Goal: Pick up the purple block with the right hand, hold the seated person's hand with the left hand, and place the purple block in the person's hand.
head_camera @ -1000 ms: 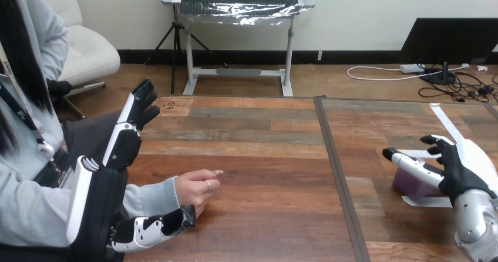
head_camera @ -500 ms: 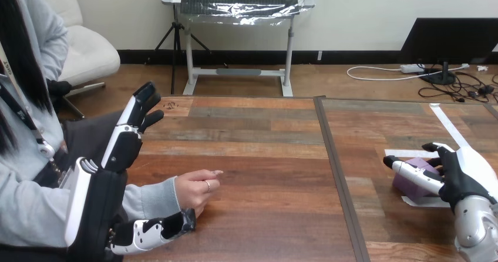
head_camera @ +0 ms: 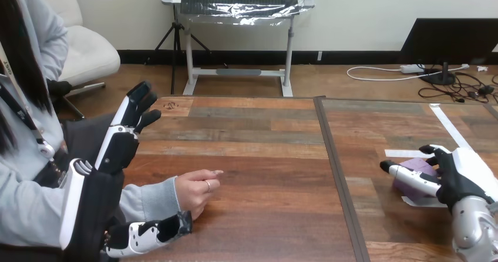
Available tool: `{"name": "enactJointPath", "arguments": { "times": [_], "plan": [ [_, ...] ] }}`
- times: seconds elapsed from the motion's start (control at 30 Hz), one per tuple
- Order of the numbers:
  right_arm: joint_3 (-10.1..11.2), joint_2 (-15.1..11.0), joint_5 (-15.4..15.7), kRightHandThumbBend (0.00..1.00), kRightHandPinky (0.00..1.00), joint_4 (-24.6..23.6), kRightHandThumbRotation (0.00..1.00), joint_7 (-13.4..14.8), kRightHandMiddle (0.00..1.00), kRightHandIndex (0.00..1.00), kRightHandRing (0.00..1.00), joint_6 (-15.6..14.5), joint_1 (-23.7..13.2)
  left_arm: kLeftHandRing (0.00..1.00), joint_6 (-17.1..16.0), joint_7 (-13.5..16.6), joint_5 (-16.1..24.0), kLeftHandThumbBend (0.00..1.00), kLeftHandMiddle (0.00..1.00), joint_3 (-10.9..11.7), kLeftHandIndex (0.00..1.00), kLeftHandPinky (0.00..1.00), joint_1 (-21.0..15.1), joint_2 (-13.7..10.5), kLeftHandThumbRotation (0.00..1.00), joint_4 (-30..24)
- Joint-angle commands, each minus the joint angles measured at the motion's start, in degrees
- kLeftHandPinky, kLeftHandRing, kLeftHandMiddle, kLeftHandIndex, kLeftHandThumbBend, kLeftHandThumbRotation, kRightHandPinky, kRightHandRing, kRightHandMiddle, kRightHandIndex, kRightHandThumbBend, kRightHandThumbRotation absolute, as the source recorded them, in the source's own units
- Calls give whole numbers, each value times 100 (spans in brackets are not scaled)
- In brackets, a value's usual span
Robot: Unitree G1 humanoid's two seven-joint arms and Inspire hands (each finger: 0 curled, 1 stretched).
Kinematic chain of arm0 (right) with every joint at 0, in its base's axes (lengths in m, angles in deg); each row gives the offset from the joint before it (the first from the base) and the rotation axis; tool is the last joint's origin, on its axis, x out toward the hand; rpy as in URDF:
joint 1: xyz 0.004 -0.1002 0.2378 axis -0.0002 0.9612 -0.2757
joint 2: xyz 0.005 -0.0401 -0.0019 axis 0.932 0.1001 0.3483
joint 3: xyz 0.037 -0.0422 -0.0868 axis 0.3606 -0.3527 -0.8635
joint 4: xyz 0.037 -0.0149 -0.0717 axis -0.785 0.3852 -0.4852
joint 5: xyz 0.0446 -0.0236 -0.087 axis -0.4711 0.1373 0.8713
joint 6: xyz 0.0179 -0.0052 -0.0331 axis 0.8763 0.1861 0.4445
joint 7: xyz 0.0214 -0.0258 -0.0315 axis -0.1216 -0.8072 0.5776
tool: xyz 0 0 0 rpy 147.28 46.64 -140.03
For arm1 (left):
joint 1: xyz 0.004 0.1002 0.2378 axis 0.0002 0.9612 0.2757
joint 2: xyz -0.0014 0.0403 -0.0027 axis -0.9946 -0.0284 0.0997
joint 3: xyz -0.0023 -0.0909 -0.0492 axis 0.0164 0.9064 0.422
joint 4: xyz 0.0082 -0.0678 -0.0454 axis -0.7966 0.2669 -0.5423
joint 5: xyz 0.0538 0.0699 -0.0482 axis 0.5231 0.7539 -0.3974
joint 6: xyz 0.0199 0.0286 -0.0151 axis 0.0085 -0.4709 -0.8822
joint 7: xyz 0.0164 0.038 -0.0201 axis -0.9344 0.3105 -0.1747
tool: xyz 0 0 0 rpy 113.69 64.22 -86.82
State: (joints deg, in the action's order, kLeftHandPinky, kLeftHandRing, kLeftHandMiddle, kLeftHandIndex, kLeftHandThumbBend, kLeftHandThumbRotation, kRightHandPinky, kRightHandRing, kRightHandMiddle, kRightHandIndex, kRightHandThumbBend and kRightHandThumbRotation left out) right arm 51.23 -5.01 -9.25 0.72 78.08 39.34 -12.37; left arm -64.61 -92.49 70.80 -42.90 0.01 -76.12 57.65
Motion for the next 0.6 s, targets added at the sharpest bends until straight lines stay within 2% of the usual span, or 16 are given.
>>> {"name": "enactJointPath", "arguments": {
  "times": [0.0, 0.2, 0.33, 0.47, 0.5, 0.57],
  "plan": [
    [-137, 196, 82, 95, 73, 19, 75, -50, 86, 87, 85, -194, -110, 92, -43, -42, -81, 100, 95, -56, 93, 85, -121, -99, 67, -348],
    [-291, 250, 240, 95, 73, 27, 75, 94, 86, 87, 85, -340, -95, 92, 29, -62, -138, 100, 95, -83, 93, 84, -48, -64, 67, -510],
    [-421, 299, 382, 94, 72, 38, 72, 309, 85, 86, 83, -463, -82, 92, 51, -74, -163, 100, 95, -104, 93, 84, -9, -69, 67, -577],
    [-657, 360, 654, 94, 63, 65, 63, 702, 76, 81, 73, -698, -77, 92, 82, -76, -222, 100, 95, -140, 93, 84, 36, -60, 68, -662],
    [-763, 382, 778, 94, 61, 71, 61, 909, 74, 80, 71, -782, -71, 92, 88, -83, -256, 100, 95, -164, 93, 84, 50, -65, 67, -684],
    [-873, 406, 910, 94, 49, 77, 55, 1141, 62, 73, 58, -870, -64, 92, 99, -93, -296, 100, 96, -192, 93, 84, 68, -71, 67, -715]
  ]
}}
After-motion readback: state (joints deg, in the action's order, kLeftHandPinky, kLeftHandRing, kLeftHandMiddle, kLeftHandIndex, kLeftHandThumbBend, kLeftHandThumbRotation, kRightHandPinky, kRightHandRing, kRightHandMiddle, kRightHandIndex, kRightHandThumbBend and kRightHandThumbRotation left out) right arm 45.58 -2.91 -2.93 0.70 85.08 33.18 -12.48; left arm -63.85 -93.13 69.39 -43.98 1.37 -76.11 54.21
